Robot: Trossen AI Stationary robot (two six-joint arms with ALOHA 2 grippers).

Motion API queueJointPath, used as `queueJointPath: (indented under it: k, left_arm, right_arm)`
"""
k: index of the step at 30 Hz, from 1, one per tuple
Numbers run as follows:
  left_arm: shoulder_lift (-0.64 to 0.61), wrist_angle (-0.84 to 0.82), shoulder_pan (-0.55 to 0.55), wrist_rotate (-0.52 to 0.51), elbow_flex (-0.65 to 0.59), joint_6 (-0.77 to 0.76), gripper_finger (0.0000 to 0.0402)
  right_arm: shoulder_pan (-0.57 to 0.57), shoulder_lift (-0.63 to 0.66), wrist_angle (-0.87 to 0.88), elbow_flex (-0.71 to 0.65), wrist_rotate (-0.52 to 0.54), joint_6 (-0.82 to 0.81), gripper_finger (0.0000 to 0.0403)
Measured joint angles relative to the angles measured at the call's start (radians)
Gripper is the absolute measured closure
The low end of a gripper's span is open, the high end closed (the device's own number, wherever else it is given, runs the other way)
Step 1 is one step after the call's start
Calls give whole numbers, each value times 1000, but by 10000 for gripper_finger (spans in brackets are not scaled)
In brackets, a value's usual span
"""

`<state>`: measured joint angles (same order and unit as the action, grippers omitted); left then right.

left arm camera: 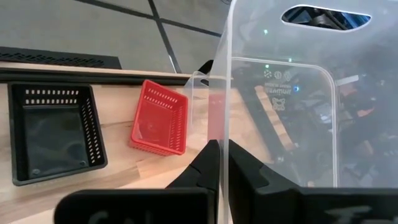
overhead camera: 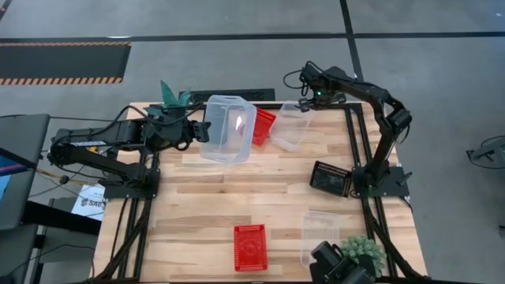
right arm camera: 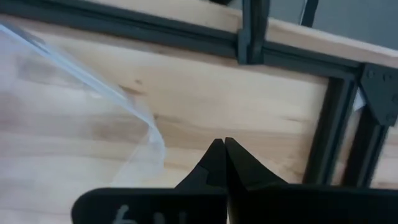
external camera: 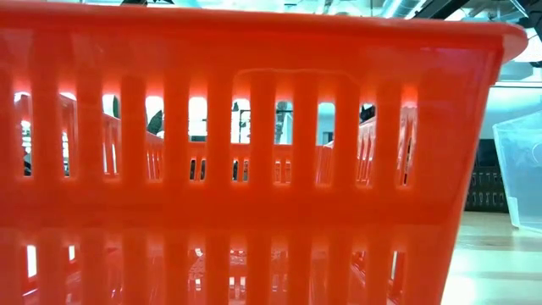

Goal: Stack baskets by color
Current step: Stack the middle transparent bin on the top transparent bin

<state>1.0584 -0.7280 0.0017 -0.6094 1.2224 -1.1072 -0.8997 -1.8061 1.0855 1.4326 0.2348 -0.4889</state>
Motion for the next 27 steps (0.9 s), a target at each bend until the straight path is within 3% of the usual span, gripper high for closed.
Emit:
queueJointPath:
  k: [12,23,27]
  left_arm:
    - [0,0,1,-9,0,-15,401]
    - [0,0,28,-8,0,-14,401]
    - [7,1,28,-8,0,-9,401]
  right_arm:
    - [32,-81,-68,0,-4,-3,394]
    - [70,-81,-306,10,-128,10,395]
    - [71,-81,-434,10,-237,27,393]
